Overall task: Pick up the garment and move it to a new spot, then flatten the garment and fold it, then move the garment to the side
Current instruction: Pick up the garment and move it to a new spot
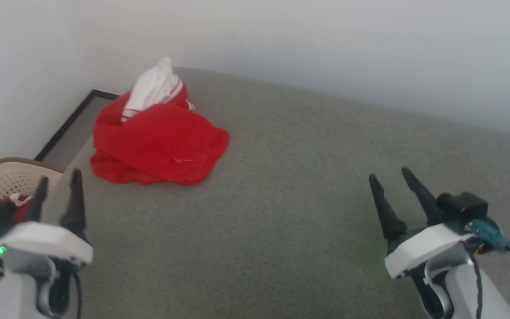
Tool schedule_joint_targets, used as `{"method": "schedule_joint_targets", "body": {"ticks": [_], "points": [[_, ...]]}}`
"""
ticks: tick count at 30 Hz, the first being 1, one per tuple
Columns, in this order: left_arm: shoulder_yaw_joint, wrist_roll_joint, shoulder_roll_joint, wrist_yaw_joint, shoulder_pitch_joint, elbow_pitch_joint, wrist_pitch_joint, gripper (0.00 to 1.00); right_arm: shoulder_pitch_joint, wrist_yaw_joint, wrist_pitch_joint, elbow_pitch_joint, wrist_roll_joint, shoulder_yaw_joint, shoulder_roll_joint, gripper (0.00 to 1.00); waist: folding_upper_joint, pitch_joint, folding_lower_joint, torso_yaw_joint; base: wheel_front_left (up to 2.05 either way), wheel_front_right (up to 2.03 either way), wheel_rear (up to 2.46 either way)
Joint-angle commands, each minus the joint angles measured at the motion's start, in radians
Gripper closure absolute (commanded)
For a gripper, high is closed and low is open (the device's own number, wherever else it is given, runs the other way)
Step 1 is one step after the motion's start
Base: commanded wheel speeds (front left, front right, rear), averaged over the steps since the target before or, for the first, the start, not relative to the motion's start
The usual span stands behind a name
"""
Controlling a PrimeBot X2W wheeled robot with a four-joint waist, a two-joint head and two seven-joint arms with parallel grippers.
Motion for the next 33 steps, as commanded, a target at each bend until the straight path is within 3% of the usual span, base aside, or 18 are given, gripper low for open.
{"method": "schedule_joint_targets", "body": {"ticks": [1,14,22,27,28,33], "points": [[-0.004,-0.006,0.013,-0.005,-0.038,0.015,0.014,0.00,-0.016,0.000,0.006,-0.010,-0.009,-0.005,-0.008,0.00,0.0000,0.037,0.0000,-0.036,0.00,0.00,0.00],[-0.031,-0.088,0.167,-0.014,-0.361,0.283,0.124,0.00,-0.119,0.000,0.048,-0.113,-0.038,-0.016,-0.044,0.00,0.0000,0.294,0.0000,-0.220,0.00,0.00,0.00],[-0.077,-0.120,0.252,-0.016,-0.543,0.512,0.284,0.00,-0.161,0.000,0.068,-0.160,-0.053,-0.021,-0.060,0.00,0.0000,0.428,0.0000,-0.290,0.00,0.00,0.00],[-0.106,-0.113,0.269,-0.008,-0.627,0.622,0.396,0.00,-0.174,0.000,0.077,-0.189,-0.060,-0.031,-0.072,0.00,0.0000,0.479,0.0000,-0.299,0.00,0.00,0.00],[-0.126,-0.103,0.266,0.008,-0.660,0.681,0.462,0.00,-0.173,0.000,0.082,-0.204,-0.064,-0.036,-0.076,0.00,0.0000,0.499,0.0000,-0.298,0.00,0.00,0.00],[-0.168,-0.092,0.214,0.024,-0.691,0.800,0.554,0.00,-0.176,0.000,0.098,-0.235,-0.074,-0.047,-0.080,0.00,0.0000,0.530,0.0000,-0.294,0.00,0.00,0.00]]}}
